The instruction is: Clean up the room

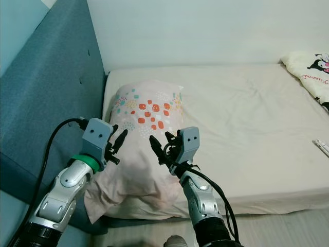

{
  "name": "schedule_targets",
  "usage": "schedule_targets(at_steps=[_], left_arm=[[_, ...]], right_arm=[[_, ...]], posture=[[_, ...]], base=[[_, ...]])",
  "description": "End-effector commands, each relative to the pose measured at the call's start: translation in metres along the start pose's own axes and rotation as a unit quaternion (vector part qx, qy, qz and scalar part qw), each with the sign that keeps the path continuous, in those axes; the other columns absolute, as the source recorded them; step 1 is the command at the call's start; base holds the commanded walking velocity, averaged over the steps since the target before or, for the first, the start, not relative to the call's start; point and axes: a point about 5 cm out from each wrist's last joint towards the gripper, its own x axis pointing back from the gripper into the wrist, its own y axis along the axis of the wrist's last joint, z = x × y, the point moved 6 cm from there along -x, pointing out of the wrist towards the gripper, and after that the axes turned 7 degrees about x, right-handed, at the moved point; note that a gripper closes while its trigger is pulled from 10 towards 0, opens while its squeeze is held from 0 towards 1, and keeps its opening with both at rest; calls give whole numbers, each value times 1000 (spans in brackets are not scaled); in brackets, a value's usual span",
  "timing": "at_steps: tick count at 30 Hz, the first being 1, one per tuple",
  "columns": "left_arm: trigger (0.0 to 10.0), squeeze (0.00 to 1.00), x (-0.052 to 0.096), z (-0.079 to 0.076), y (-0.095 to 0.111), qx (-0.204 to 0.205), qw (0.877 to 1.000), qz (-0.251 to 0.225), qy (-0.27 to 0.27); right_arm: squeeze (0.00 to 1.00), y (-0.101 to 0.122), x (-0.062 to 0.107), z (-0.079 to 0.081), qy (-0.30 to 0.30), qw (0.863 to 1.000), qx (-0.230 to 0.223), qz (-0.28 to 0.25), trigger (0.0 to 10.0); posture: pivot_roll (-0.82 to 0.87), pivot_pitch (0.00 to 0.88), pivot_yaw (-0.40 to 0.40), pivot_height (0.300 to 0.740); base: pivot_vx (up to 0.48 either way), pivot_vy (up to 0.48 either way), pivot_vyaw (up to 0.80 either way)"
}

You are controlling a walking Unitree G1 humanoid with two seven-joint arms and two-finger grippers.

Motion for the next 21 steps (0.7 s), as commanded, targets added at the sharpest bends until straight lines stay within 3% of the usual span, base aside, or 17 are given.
schedule_targets(at_steps=[1, 21], left_arm=[[10000, 0, 3, -4, -7, 4, 1000, 8, -6], [10000, 0, 2, -1, -11, 3, 1000, 12, 0]], right_arm=[[0, -4, 2, -1, 0, 1000, 4, 5, 10000], [0, -2, 2, 4, 13, 1000, -2, -4, 10000]], posture=[[-21, 0, 13, 740], [-27, 0, 15, 740]], base=[[0, -480, 0], [0, -480, 0]])
